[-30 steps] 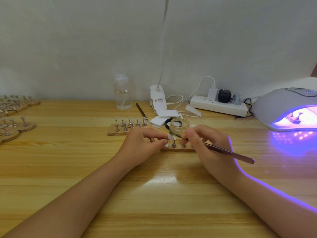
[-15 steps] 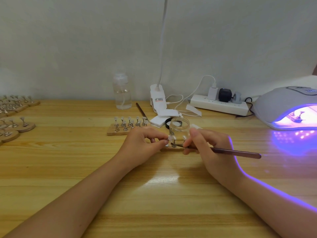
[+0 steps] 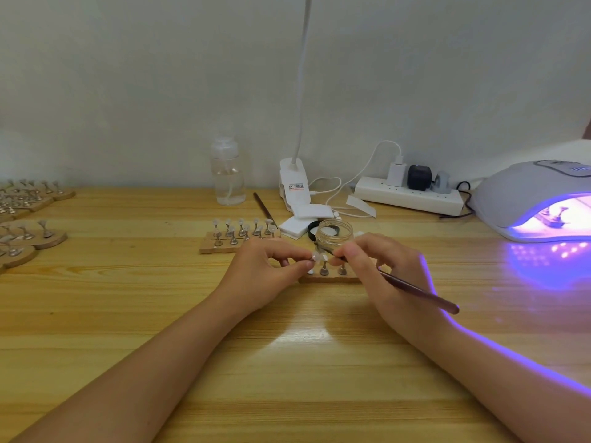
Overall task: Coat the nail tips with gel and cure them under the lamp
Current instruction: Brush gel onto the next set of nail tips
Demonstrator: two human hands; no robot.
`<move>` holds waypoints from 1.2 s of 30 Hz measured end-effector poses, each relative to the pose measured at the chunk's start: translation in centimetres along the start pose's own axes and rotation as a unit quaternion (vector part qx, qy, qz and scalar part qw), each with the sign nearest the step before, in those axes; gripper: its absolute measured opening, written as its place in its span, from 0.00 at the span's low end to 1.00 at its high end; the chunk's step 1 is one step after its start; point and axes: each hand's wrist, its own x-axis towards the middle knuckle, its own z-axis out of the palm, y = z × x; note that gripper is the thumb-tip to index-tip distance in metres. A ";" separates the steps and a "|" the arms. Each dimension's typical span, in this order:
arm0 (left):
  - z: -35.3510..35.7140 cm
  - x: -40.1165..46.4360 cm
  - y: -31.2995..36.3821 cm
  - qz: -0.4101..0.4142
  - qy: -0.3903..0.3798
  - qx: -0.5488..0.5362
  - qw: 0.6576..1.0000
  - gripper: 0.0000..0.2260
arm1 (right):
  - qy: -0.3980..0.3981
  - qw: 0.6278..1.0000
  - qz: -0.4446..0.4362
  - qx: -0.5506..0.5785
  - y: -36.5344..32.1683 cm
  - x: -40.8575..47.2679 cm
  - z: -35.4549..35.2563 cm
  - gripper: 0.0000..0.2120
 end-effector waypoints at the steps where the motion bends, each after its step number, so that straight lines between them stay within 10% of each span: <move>1: 0.0 0.0 0.0 0.001 0.000 0.000 1.000 0.07 | -0.003 1.000 0.004 0.008 0.0 -0.1 0.0 0.19; 36: -0.1 0.0 0.1 0.011 0.008 0.002 1.000 0.09 | 0.027 0.991 0.033 0.130 0.4 -0.3 0.2 0.21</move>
